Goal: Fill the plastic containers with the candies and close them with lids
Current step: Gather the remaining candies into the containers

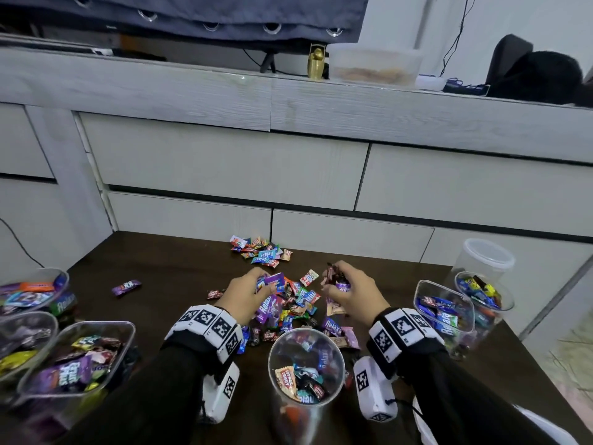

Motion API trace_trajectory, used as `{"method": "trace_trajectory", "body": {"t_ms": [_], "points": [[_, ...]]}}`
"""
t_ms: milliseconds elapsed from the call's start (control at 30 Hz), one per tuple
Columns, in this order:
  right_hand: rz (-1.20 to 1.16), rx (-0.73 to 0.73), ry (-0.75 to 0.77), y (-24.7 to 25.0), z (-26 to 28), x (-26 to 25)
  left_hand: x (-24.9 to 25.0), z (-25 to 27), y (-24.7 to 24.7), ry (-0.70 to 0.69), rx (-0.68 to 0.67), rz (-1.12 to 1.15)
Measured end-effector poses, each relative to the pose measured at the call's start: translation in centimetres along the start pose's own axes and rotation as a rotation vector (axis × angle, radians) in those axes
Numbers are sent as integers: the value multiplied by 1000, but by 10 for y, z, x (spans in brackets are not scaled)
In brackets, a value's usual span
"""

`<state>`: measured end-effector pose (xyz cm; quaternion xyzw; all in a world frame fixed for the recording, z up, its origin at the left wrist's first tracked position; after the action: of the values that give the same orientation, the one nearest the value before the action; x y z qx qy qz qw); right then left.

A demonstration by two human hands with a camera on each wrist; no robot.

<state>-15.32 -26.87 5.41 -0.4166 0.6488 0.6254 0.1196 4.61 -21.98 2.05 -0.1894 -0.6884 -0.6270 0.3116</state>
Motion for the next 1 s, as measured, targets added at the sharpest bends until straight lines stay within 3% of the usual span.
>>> {"method": "trace_trajectory", "body": {"t_ms": [233, 400, 533, 1000], "points": [[-159, 28, 53, 17, 20, -39, 4, 11, -10, 31, -106, -91], [-316, 61, 203, 28, 44, -89, -10, 20, -18, 73, -141, -126], [-398, -32, 312, 12, 72, -115, -20, 24, -20, 91, -157, -134], [-89, -138, 544, -15, 112, -136, -28, 36, -17, 116, -168, -175]]}}
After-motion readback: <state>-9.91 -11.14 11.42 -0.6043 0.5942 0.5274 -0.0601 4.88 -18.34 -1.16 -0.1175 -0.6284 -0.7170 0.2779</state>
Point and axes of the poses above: each hand's wrist, its own z-axis away from the middle knuckle, its own y-axis out of the back of the hand, x = y × z, the point moved 10 cm from there along -z, towards the middle knuckle, and after that the axes turned 3 degrees about x, right-handed, at the moved point
